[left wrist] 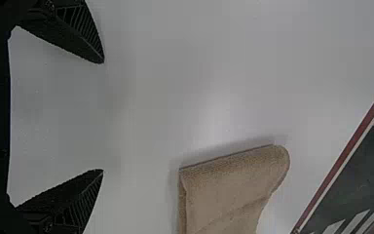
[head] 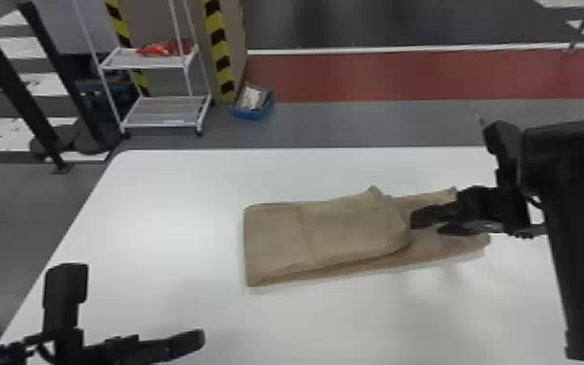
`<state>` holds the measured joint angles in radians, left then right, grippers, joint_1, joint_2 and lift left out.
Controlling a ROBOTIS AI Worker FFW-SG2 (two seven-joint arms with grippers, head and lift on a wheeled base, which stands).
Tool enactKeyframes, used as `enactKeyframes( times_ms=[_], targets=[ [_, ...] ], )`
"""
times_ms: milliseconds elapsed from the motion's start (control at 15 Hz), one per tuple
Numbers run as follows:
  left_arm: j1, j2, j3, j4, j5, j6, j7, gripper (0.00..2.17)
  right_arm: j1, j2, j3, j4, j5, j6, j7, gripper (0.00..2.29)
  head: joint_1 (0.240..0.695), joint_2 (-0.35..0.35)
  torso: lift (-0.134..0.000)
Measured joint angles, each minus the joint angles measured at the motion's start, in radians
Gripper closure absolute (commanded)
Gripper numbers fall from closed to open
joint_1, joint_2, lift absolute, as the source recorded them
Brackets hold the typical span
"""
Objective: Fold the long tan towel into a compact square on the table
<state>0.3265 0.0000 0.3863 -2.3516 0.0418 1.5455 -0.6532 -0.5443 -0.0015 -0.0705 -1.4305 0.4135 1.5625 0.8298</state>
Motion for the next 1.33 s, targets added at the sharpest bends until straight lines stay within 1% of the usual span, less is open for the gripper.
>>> enactKeyframes(
  times_ms=[133,333,467,533,800,933,1000,1200,1333],
  targets=[
    [0.000,0.000,0.002,-0.001,-0.001,0.000,0.000,0.09,-0.015,0.000,-0.035,0.005,-0.045,-0.005,-0.013,0.46,0.695,0.084,-0.125],
    [-0.003,0.000,0.006,-0.001,-0.001,0.000,0.000,0.09,-0.037,0.000,-0.055,0.005,-0.075,0.000,-0.028,0.45,0.695,0.086,-0.125],
    [-0.003,0.000,0.006,0.000,-0.001,0.000,-0.002,0.09,-0.041,0.000,-0.059,0.015,-0.091,-0.015,-0.036,0.35,0.695,0.087,-0.125],
    [-0.003,0.000,0.006,0.001,-0.001,0.000,-0.002,0.09,-0.041,0.000,-0.060,0.032,-0.095,-0.042,-0.039,0.31,0.695,0.088,-0.125],
    [0.003,0.000,0.005,-0.003,0.000,0.000,-0.005,0.09,-0.044,0.000,-0.082,0.105,-0.132,-0.177,-0.053,0.28,0.695,0.087,-0.125],
    [0.006,0.000,0.006,-0.010,0.000,0.000,-0.006,0.09,-0.050,0.000,-0.096,0.137,-0.160,-0.206,-0.050,0.28,0.695,0.093,-0.125],
    [0.006,0.000,0.006,-0.011,0.000,0.000,-0.006,0.09,-0.051,0.000,-0.106,0.149,-0.183,-0.210,-0.039,0.28,0.695,0.098,-0.125],
    [0.006,0.000,0.005,-0.011,0.000,0.000,-0.006,0.09,-0.048,0.000,-0.129,0.162,-0.247,-0.200,-0.024,0.28,0.695,0.117,-0.125],
    [0.006,0.000,0.003,-0.014,0.000,0.000,-0.007,0.09,-0.044,0.000,-0.132,0.167,-0.266,-0.194,-0.021,0.28,0.695,0.122,-0.125]
  ],
)
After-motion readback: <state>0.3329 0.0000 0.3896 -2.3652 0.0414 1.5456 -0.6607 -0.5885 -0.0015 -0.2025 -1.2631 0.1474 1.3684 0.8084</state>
